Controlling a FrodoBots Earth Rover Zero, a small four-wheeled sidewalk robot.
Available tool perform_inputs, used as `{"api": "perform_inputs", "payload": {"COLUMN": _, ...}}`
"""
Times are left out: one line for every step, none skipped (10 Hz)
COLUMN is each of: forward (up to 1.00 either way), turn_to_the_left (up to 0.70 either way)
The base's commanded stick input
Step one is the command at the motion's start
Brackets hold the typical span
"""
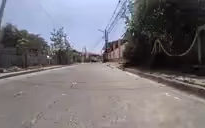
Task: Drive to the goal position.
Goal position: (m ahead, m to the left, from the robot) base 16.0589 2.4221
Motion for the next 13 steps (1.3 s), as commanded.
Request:
{"api": "perform_inputs", "payload": {"forward": 1.00, "turn_to_the_left": 0.00}}
{"api": "perform_inputs", "payload": {"forward": 1.00, "turn_to_the_left": 0.00}}
{"api": "perform_inputs", "payload": {"forward": 1.00, "turn_to_the_left": 0.00}}
{"api": "perform_inputs", "payload": {"forward": 1.00, "turn_to_the_left": -0.01}}
{"api": "perform_inputs", "payload": {"forward": 1.00, "turn_to_the_left": -0.06}}
{"api": "perform_inputs", "payload": {"forward": 1.00, "turn_to_the_left": -0.32}}
{"api": "perform_inputs", "payload": {"forward": 1.00, "turn_to_the_left": -0.36}}
{"api": "perform_inputs", "payload": {"forward": 1.00, "turn_to_the_left": -0.36}}
{"api": "perform_inputs", "payload": {"forward": 1.00, "turn_to_the_left": -0.36}}
{"api": "perform_inputs", "payload": {"forward": 1.00, "turn_to_the_left": -0.19}}
{"api": "perform_inputs", "payload": {"forward": 1.00, "turn_to_the_left": -0.09}}
{"api": "perform_inputs", "payload": {"forward": 1.00, "turn_to_the_left": -0.01}}
{"api": "perform_inputs", "payload": {"forward": 1.00, "turn_to_the_left": -0.01}}
